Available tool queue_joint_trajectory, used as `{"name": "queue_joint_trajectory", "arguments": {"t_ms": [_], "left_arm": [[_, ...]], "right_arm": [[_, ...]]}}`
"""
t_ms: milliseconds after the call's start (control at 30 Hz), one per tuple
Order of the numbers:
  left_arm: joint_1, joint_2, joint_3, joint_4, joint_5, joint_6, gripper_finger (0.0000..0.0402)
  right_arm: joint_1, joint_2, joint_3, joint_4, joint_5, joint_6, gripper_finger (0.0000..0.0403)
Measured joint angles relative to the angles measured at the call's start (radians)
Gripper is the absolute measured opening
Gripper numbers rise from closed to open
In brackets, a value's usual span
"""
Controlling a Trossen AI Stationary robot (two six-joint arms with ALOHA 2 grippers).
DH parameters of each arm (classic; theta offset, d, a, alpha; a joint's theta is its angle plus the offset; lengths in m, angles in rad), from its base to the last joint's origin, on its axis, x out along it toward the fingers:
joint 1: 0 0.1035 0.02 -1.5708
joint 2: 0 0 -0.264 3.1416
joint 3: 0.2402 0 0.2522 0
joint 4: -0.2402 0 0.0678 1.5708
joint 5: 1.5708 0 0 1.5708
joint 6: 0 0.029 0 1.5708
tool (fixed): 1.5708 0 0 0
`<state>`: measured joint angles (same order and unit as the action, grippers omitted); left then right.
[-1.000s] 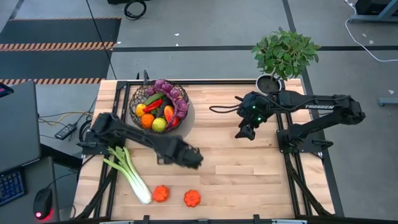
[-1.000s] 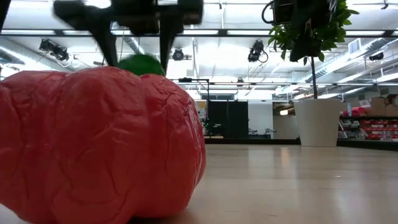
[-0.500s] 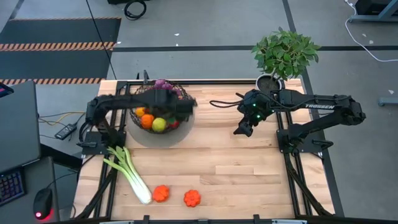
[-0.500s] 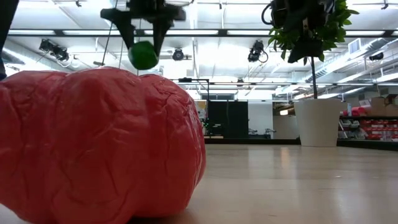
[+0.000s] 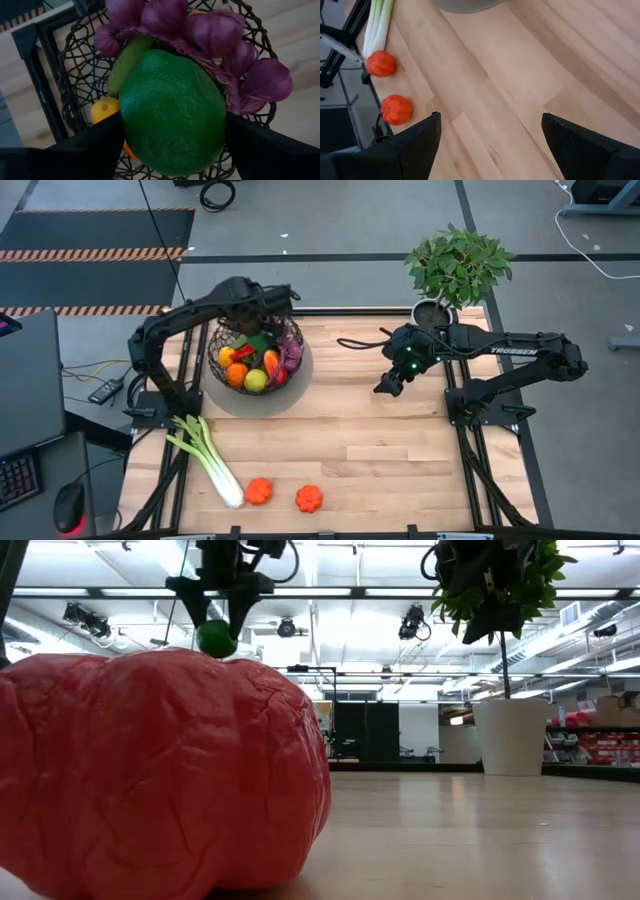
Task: Build produce basket
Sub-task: Put the green lime into the black wire basket
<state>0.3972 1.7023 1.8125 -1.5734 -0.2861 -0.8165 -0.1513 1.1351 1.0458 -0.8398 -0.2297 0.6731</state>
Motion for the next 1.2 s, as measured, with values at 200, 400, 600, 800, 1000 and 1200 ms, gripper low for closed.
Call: {"name": "queue_joint_trajectory", "arguments": {"t_ms": [200, 400, 600, 800, 1000, 1200], "left_arm": [[0.044, -0.025, 0.000, 0.004, 0.082, 0.097, 0.0318], [0.045, -0.023, -0.001, 0.062, 0.130, 0.176, 0.0319], [0.045, -0.023, -0.001, 0.111, 0.124, 0.252, 0.0319], [0.041, -0.023, -0.001, 0.121, 0.126, 0.171, 0.0319], [0.030, -0.023, -0.001, 0.109, 0.127, 0.168, 0.0319], [0.025, -0.023, -0.001, 0.190, 0.126, 0.185, 0.0319]], "right_arm": [[-0.004, 0.000, 0.000, 0.039, 0.030, 0.010, 0.0348], [-0.012, 0.000, 0.000, 0.070, 0.030, 0.017, 0.0348], [-0.013, 0.000, 0.000, 0.070, 0.030, 0.012, 0.0348], [-0.013, 0.000, 0.000, 0.068, 0.029, 0.006, 0.0348], [-0.013, 0.000, 0.000, 0.067, 0.025, 0.000, 0.0348], [-0.013, 0.000, 0.000, 0.065, 0.020, 0.001, 0.0348]]}}
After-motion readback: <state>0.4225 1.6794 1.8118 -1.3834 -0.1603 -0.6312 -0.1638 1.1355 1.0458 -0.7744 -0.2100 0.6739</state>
